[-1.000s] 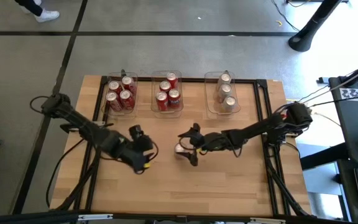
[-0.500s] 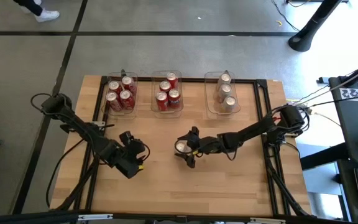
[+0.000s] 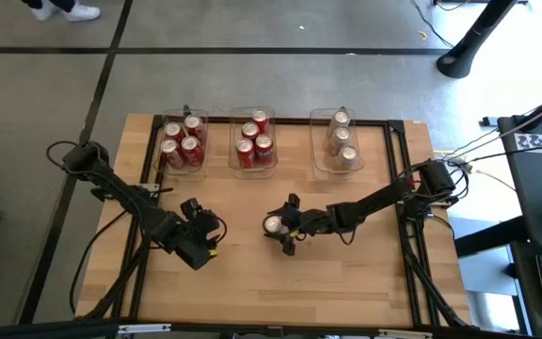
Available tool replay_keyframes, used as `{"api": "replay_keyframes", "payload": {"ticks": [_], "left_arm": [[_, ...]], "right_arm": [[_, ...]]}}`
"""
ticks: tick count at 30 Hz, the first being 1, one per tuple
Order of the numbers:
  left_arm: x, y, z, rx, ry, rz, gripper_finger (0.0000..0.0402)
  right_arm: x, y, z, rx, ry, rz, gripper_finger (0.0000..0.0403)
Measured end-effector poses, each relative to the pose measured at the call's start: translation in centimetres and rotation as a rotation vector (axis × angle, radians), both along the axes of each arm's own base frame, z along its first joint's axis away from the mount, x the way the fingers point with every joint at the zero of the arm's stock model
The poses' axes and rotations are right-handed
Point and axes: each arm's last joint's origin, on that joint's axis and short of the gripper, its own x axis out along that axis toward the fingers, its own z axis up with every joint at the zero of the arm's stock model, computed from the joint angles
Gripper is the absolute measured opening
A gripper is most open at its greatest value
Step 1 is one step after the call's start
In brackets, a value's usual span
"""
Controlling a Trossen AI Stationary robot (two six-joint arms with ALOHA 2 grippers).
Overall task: Sort soda cans
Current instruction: Put the white soda can into the right transparent bin
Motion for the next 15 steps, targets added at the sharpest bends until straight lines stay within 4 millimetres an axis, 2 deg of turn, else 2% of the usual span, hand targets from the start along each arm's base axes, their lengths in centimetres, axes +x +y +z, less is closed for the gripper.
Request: {"api": "replay_keyframes", "payload": {"ticks": [5,10,15], "left_arm": [[0.0,0.0,0.0,0.002,0.001,-0.002,0.0300],[0.0,0.0,0.0,0.005,0.003,-0.010,0.0300],[0.1,0.0,0.0,0.001,-0.003,-0.009,0.0300]], "right_arm": [[-0.5,-0.2,1.2,-0.053,0.004,-0.017,0.0285],[-2.4,-1.3,5.7,-0.163,-0.034,-0.170,0.0285],[-4.9,-4.3,10.4,-0.278,-0.074,-0.413,0.0285]]}}
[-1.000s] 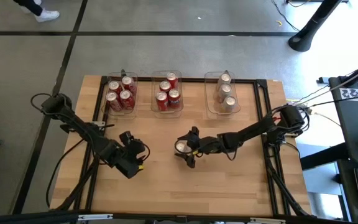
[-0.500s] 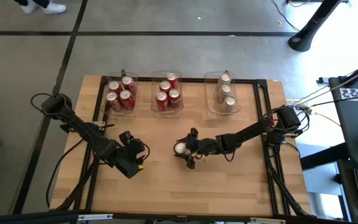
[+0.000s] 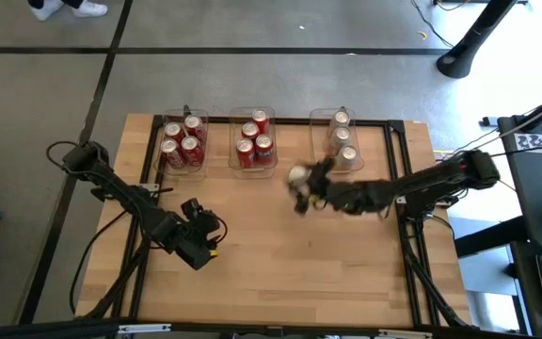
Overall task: Sort soda cans
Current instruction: Put the white soda can into the right transparent bin
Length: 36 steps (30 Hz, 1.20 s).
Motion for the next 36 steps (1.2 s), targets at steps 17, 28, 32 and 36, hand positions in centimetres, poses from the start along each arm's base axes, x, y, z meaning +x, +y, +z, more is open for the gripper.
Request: {"api": "replay_keyframes", "payload": {"ticks": [17,28,32,36], "left_arm": [[0.9,-0.6,0.3,0.006,-0.074,-0.080,0.0300],[1.0,-0.4,0.4,0.065,-0.100,-0.076,0.0300],[1.0,-0.4,0.4,0.064,-0.102,-0.076,0.0300],[1.0,-0.5,0.4,0.063,-0.104,-0.075,0.0300]], "right_arm": [[-3.0,-16.7,0.2,0.028,0.013,-0.542,0.0285],[-2.3,-20.9,-3.4,0.046,0.043,-0.631,0.0285],[-2.0,-21.3,-4.4,0.052,0.059,-0.642,0.0285],[-1.9,-21.4,-4.9,0.065,0.064,-0.660,0.0285]]}}
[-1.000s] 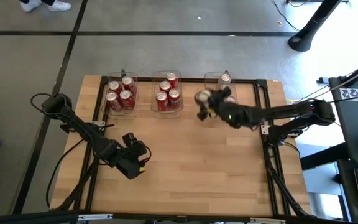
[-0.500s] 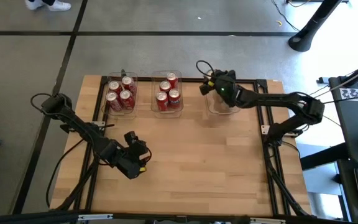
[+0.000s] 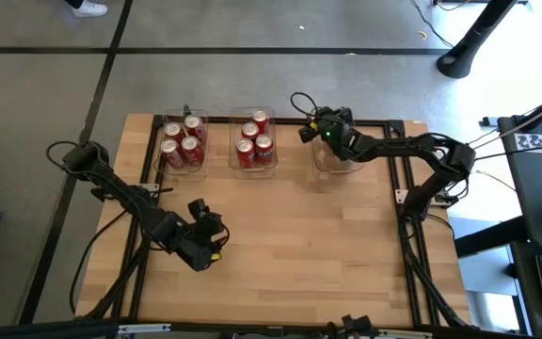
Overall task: Sort soda cans
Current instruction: Put the white soda can into the right transparent bin
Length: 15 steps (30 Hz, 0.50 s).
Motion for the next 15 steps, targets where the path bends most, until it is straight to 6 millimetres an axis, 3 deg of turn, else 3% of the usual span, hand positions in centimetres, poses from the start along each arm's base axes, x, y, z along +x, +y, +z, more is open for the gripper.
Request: {"api": "replay_keyframes", "payload": {"ticks": [15], "left_arm": [[0.3,-0.2,0.1,-0.008,-0.024,-0.021,0.0300]], "right_arm": [[0.7,-0.7,-3.8,0.078,0.030,-0.073,0.0285]]}}
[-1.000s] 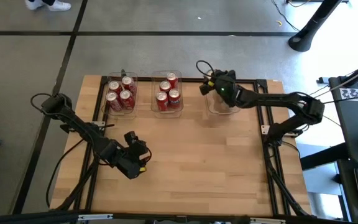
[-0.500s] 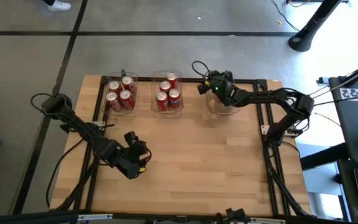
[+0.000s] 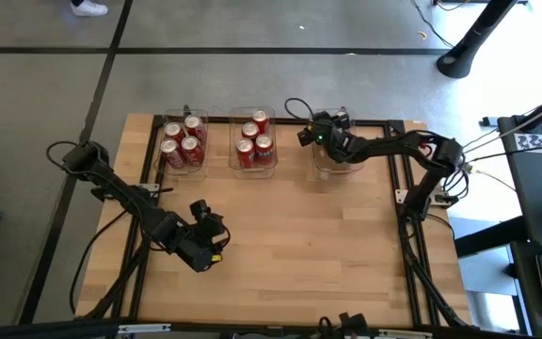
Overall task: Sort soda cans
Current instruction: Put the white soda can into the right transparent bin, then return to Home Position
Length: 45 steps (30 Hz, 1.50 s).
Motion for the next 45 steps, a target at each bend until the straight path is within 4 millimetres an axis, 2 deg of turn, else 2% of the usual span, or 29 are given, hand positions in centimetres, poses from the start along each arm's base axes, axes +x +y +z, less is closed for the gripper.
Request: {"api": "replay_keyframes", "payload": {"ticks": [3,11,18,27,30,35,38,41,45], "left_arm": [[0.0,0.0,0.0,0.000,0.000,0.000,0.0300],[0.0,0.0,0.0,-0.001,0.000,0.000,0.0300],[0.0,0.0,0.0,-0.001,-0.001,0.001,0.0300],[0.0,0.0,0.0,-0.001,0.000,0.001,0.0300],[0.0,0.0,0.0,0.011,-0.004,0.000,0.0300],[0.2,0.3,0.1,0.049,-0.008,-0.004,0.0294],[0.6,0.6,0.0,0.050,0.033,-0.057,0.0268],[1.4,1.4,0.1,0.069,0.044,-0.088,0.0219],[2.8,2.8,0.3,0.075,0.062,-0.164,0.0131]], "right_arm": [[0.1,-0.1,-0.2,-0.001,0.013,-0.002,0.0290],[0.1,0.0,-0.3,0.004,0.012,0.004,0.0381],[-0.1,0.0,-0.3,-0.026,0.072,-0.013,0.0385],[-1.3,0.8,4.0,-0.069,-0.004,0.027,0.0366],[-1.9,1.4,5.8,-0.050,-0.039,0.101,0.0365],[-2.9,4.0,8.3,0.065,-0.125,0.327,0.0364],[-3.1,6.1,9.7,0.138,-0.196,0.529,0.0350],[-3.0,8.8,10.9,0.176,-0.232,0.753,0.0310],[-2.7,12.3,11.8,0.197,-0.243,1.008,0.0220]]}}
